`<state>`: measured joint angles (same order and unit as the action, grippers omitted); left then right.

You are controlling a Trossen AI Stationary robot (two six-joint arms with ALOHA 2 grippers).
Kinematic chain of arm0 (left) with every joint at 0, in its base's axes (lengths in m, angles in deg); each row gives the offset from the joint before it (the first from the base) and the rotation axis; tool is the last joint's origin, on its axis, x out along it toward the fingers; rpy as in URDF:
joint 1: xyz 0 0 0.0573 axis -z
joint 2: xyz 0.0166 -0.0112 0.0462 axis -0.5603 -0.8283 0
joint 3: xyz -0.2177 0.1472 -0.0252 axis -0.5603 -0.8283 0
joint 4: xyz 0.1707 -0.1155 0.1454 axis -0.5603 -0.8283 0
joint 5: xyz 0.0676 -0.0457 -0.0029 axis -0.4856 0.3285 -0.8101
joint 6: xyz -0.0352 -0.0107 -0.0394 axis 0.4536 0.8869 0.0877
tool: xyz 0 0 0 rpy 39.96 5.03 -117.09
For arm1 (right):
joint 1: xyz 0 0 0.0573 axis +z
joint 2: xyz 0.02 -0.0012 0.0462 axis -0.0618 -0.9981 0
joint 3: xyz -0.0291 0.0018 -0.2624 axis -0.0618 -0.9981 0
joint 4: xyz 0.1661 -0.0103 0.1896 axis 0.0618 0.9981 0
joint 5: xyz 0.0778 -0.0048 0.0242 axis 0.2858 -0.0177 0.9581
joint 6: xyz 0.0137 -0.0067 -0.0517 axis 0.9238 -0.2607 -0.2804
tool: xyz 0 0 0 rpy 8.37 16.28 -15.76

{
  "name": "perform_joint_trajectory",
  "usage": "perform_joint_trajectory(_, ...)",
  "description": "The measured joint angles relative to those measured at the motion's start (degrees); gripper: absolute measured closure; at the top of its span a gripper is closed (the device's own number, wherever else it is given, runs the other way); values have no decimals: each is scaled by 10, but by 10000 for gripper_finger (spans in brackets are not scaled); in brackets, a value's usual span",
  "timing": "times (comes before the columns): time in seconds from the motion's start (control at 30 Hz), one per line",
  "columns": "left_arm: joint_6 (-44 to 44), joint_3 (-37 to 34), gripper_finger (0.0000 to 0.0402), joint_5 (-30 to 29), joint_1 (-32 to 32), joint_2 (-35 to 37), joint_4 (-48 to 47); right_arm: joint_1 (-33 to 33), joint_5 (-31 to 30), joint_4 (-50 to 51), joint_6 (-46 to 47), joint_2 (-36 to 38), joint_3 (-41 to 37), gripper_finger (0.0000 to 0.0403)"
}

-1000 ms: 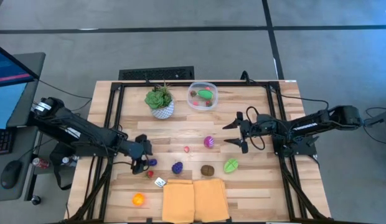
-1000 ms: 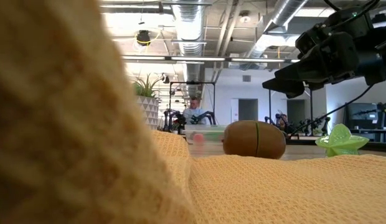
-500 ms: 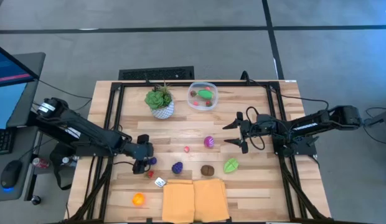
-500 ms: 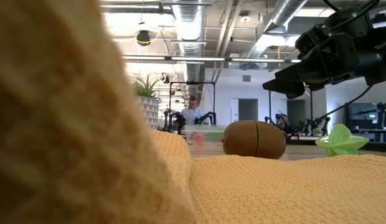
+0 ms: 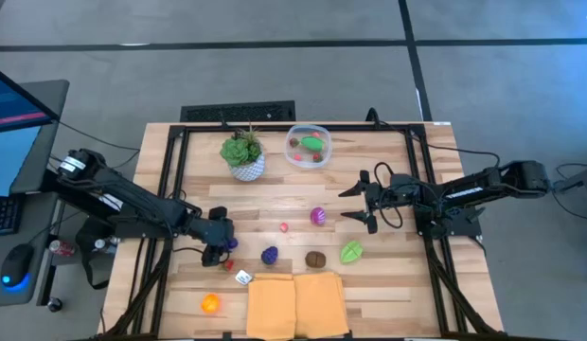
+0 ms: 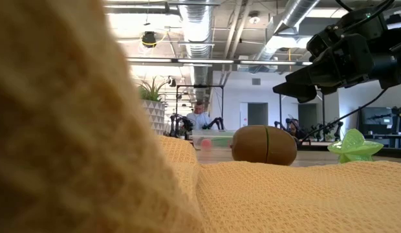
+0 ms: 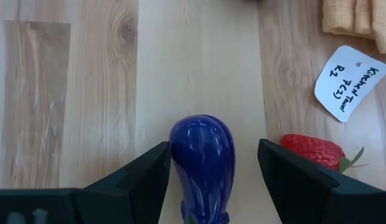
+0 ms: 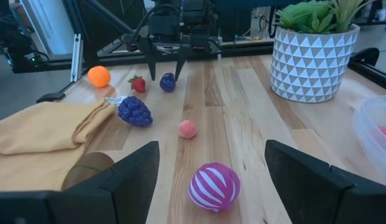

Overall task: Pick and placing Produce into tupperware
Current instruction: Put the eggplant into the transparent bin

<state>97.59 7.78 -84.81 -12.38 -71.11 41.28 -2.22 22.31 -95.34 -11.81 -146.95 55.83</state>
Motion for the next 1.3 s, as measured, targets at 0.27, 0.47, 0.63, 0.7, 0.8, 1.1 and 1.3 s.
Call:
perform_joint_trajectory(0.27,4,0,168,-16,11,0,-20,0,0,0,0,0,0,88)
perform_joint_trajectory(0.47,6,0,168,-24,12,0,-26,0,0,0,1,0,0,88)
perform_joint_trajectory(0.63,4,0,168,-31,12,-12,-31,0,0,0,1,0,0,88)
perform_joint_trajectory(0.7,3,0,168,-31,12,-19,-28,0,0,0,1,0,0,88)
perform_joint_trajectory(0.8,3,-1,168,-31,12,-29,-24,0,0,0,1,0,0,88)
perform_joint_trajectory(1.1,1,0,183,-37,12,-55,-17,0,0,0,1,0,0,88)
perform_joint_trajectory(1.3,-3,0,240,-38,12,-56,-10,0,0,0,1,0,0,88)
